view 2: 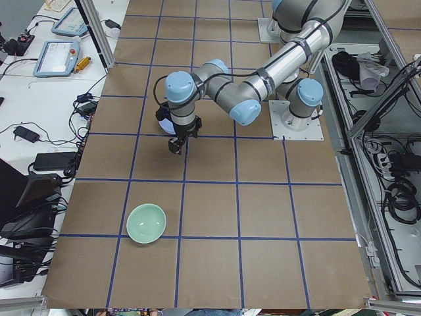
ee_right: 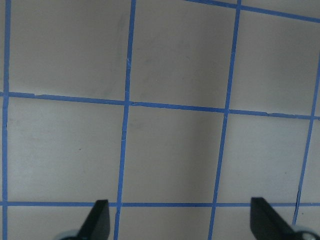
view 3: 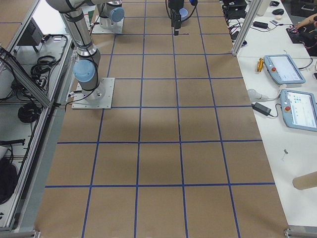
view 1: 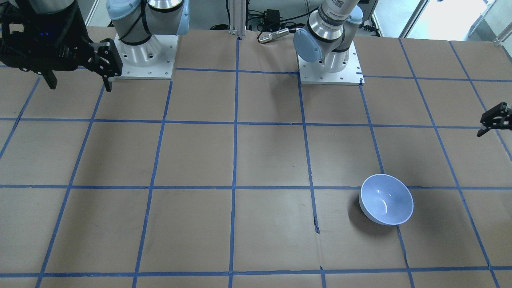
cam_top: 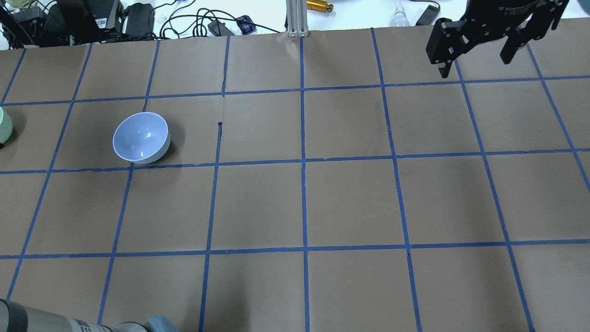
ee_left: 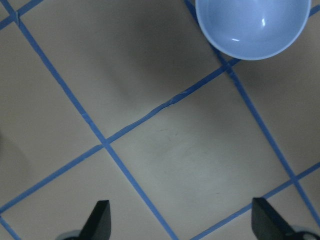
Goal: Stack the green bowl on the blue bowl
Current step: 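Swing the left arm toward the mint-green bowl at the table edge, then lower the left gripper onto the mint-green bowl rim and close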
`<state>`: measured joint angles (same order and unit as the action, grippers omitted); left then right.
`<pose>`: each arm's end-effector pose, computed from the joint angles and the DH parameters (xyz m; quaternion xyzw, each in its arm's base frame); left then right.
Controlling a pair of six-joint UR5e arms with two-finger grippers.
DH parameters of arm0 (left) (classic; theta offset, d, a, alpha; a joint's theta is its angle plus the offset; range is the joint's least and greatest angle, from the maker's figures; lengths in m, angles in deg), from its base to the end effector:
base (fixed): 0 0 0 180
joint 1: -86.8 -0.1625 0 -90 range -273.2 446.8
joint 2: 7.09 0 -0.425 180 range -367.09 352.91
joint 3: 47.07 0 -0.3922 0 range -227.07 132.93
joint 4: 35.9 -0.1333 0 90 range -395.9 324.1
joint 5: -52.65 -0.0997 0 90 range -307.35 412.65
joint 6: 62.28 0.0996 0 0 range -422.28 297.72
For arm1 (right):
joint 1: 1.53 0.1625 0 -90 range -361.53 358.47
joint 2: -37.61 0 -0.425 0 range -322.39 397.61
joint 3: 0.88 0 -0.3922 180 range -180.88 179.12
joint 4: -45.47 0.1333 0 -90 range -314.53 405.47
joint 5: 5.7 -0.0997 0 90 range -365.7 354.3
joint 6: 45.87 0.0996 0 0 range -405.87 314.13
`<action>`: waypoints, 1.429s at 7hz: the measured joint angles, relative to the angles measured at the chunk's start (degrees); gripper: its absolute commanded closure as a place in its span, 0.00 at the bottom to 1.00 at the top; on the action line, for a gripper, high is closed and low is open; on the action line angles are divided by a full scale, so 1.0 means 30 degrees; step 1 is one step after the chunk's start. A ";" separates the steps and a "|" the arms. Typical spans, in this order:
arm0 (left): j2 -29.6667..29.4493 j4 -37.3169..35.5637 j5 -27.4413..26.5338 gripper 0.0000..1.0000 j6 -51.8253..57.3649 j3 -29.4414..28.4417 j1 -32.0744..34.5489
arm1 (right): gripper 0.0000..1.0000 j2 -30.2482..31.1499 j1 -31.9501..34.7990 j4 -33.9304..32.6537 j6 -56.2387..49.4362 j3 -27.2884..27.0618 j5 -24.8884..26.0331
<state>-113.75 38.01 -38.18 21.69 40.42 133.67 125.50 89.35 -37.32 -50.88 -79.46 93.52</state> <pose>0.3175 -0.5318 0.3776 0.3487 0.9370 -0.0011 0.0184 0.1251 -0.5041 0.5561 0.0497 -0.9954 0.0154 0.0810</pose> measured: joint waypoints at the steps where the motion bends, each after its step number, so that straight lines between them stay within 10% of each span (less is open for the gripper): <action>1: -0.0854 -0.0900 -0.0063 0.00 0.1765 -0.0464 -0.0455 | 0.00 0.0000 -0.0001 0.0000 0.0000 0.0000 0.0000; 10: -0.8911 -0.1446 0.0426 0.02 1.2449 -0.7609 -0.2634 | 0.00 0.0001 0.0000 0.0000 0.0000 0.0000 0.0000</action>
<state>-140.49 33.67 -36.90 59.04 17.59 125.76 125.50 89.35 -37.32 -50.88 -79.46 93.52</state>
